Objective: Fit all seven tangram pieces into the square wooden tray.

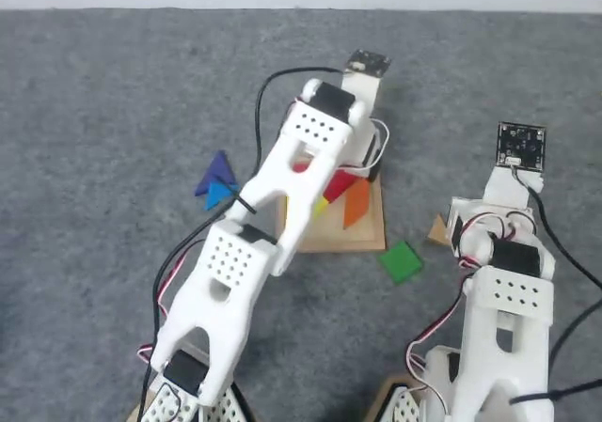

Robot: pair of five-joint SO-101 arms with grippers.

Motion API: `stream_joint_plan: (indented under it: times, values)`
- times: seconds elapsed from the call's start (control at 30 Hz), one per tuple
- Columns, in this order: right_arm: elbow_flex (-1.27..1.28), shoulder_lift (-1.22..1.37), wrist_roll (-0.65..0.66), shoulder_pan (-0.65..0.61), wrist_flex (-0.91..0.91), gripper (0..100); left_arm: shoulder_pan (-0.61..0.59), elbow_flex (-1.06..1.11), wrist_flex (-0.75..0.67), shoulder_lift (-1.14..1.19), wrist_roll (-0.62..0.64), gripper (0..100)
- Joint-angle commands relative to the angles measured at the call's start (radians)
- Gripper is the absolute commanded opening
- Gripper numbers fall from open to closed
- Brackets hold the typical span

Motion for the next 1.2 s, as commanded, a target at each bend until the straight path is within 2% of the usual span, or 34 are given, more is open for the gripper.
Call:
stream_joint_plan:
  times: [0.0, 0.13, 0.23, 0.33, 0.47, 0.53, 0.6, 0.9, 1.17]
  values:
    - [-0.012, -0.035, -0.006, -0.007, 0.007, 16.9, 0.000, 0.059, 0.041, -0.183, -0.078, 20]
    - [-0.012, -0.035, -0.006, -0.007, 0.007, 16.9, 0.003, 0.214, 0.018, -0.290, -0.133, 20]
    - [-0.012, -0.035, -0.006, -0.007, 0.007, 16.9, 0.003, 0.372, -0.057, -0.419, -0.144, 20]
    - [-0.012, -0.035, -0.006, -0.008, 0.007, 16.9, 0.005, 0.607, -0.190, -0.594, -0.183, 20]
    - [-0.012, -0.035, -0.006, -0.008, 0.007, 16.9, 0.008, 1.043, -0.462, -0.810, -0.287, 20]
    - [-0.012, -0.035, -0.006, -0.008, 0.007, 16.9, 0.002, 1.202, -0.568, -0.848, -0.315, 20]
    - [-0.012, -0.035, -0.006, -0.018, 0.005, 16.9, -0.003, 1.283, -0.609, -0.839, -0.321, 20]
    - [0.000, -0.035, -0.003, -0.051, 0.002, 16.9, 0.078, 1.303, -0.655, -0.789, -0.342, 20]
    - [0.000, -0.035, -0.002, -0.050, 0.002, 16.9, 0.077, 1.156, -0.647, -0.582, -0.338, 20]
